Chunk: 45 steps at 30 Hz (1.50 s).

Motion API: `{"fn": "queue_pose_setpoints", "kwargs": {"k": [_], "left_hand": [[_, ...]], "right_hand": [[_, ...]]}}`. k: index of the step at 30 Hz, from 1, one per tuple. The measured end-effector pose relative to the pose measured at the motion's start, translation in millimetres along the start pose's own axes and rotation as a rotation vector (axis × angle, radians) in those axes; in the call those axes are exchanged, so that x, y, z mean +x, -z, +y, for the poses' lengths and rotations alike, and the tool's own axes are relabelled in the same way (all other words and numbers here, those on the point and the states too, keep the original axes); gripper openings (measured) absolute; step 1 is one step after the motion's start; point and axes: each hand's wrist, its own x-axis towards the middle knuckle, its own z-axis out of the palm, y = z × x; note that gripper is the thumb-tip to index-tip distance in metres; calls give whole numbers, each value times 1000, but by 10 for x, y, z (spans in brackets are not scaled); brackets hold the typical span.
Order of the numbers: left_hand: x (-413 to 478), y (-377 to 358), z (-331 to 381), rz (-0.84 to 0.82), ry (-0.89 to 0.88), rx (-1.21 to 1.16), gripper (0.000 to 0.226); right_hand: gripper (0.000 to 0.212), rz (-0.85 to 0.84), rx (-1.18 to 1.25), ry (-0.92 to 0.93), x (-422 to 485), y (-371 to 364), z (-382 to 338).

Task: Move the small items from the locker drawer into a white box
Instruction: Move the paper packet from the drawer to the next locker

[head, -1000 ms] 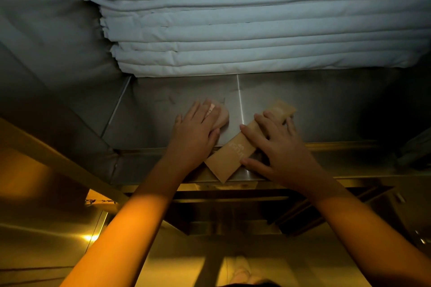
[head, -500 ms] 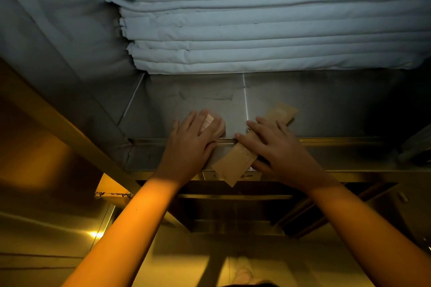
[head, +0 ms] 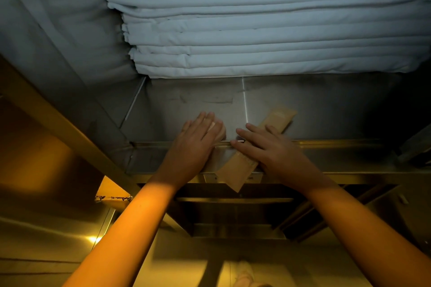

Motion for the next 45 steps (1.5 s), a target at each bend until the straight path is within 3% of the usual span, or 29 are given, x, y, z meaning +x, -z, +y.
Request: {"fn": "queue_pose_setpoints", "kwargs": {"k": [13, 22, 27, 32, 35, 41, 45], "left_hand": [[-120, 93, 9, 37, -35, 3, 44], [-233, 273, 50, 150, 6, 124, 45], [-406, 397, 78, 173, 10, 165, 39], [-634, 541, 143, 231, 46, 235, 36], [-845, 646, 184, 282, 47, 248, 50], [-1441, 820, 277, 292, 122, 252, 32], [-1864, 934, 304, 255, 171, 294, 52]], "right_hand": [[63, 61, -18, 74, 87, -28, 100], [48, 122, -11, 209, 263, -2, 99], [60, 137, 9, 264, 331, -6, -2], [50, 192, 23, 297, 286, 55, -251], [58, 176, 22, 305, 263, 111, -458], [66, 173, 62, 373, 220, 204, -935], [63, 201, 41, 448, 222, 193, -1299]]}}
